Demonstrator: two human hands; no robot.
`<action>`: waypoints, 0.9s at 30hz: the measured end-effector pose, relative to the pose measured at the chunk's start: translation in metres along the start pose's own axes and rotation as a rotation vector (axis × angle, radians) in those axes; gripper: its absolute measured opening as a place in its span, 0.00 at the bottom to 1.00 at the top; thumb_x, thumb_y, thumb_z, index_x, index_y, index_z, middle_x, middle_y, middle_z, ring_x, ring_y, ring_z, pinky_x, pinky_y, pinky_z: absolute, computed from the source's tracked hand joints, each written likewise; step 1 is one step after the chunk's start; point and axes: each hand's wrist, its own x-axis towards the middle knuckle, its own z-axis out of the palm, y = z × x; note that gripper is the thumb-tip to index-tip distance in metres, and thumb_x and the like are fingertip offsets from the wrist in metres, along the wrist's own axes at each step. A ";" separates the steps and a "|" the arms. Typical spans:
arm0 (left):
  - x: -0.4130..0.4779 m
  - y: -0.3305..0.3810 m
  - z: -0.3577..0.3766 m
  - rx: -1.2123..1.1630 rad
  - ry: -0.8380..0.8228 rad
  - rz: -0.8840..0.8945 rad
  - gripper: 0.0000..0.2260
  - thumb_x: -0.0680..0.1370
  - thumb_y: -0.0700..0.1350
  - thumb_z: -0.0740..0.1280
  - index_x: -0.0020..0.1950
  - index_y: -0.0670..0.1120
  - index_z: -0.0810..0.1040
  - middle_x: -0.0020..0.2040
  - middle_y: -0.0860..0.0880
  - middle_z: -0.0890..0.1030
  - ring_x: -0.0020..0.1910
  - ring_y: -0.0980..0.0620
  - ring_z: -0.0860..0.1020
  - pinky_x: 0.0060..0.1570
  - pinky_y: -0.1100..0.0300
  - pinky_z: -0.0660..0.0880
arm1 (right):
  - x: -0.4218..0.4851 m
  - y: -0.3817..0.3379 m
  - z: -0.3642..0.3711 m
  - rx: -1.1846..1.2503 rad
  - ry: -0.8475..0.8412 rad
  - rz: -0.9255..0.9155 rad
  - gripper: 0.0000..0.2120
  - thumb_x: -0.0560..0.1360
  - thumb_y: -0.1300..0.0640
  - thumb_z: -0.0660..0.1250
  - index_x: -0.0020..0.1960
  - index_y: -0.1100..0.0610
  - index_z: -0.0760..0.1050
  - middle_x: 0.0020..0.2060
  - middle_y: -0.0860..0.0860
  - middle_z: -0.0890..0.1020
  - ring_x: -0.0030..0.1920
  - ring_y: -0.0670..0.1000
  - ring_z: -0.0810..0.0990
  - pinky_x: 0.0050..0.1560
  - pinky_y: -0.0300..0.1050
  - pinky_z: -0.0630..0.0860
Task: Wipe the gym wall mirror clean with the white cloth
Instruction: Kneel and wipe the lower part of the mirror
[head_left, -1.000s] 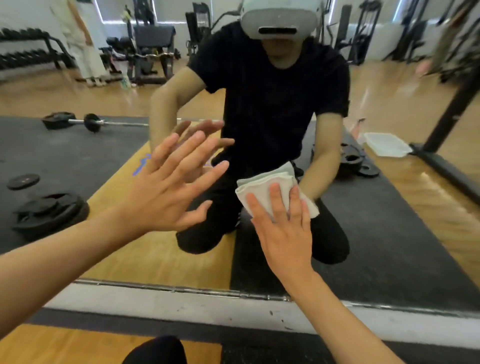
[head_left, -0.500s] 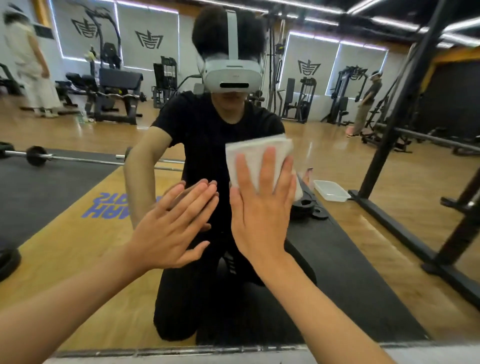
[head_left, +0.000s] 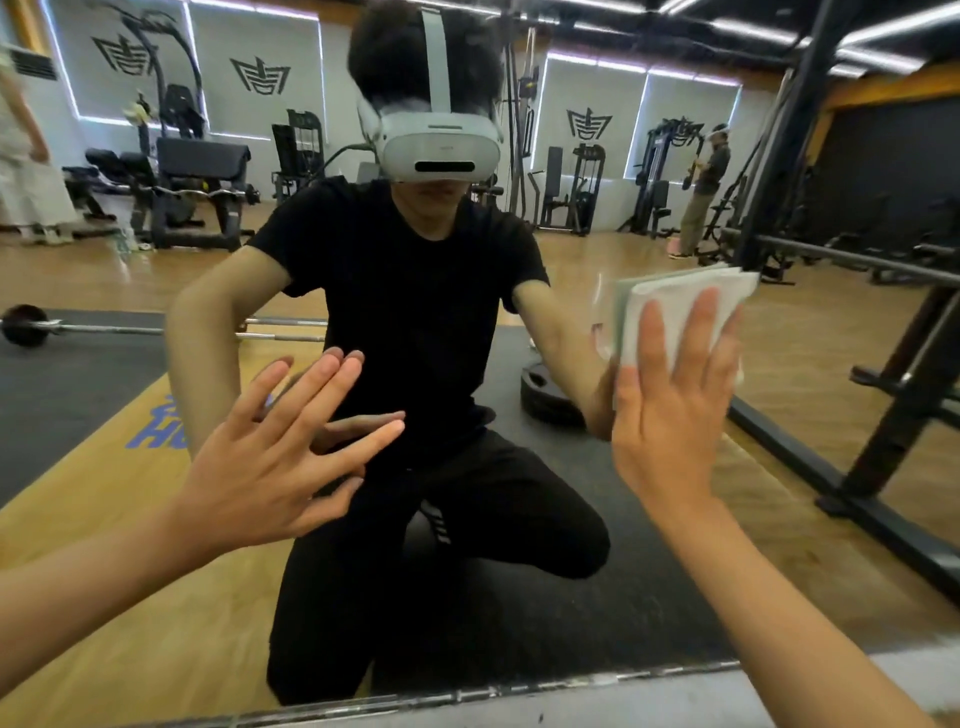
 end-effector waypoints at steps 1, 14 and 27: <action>0.000 0.000 0.001 0.011 -0.008 0.001 0.33 0.79 0.60 0.66 0.83 0.53 0.66 0.83 0.32 0.60 0.83 0.36 0.58 0.80 0.37 0.55 | -0.002 -0.009 0.002 0.028 0.025 0.116 0.27 0.89 0.47 0.46 0.86 0.51 0.50 0.84 0.63 0.49 0.83 0.70 0.44 0.80 0.71 0.52; -0.004 -0.001 -0.001 0.018 -0.041 -0.012 0.37 0.78 0.66 0.66 0.84 0.52 0.66 0.83 0.33 0.61 0.83 0.36 0.60 0.80 0.36 0.55 | 0.013 -0.103 0.004 0.013 -0.061 -0.490 0.25 0.89 0.48 0.53 0.85 0.45 0.56 0.85 0.55 0.52 0.85 0.61 0.46 0.83 0.57 0.47; -0.001 0.001 0.003 0.055 -0.029 -0.004 0.39 0.76 0.67 0.66 0.84 0.53 0.64 0.83 0.34 0.60 0.83 0.36 0.58 0.80 0.36 0.54 | 0.027 -0.020 -0.007 0.010 0.032 -0.116 0.30 0.87 0.50 0.52 0.86 0.54 0.46 0.84 0.64 0.48 0.83 0.69 0.45 0.82 0.65 0.40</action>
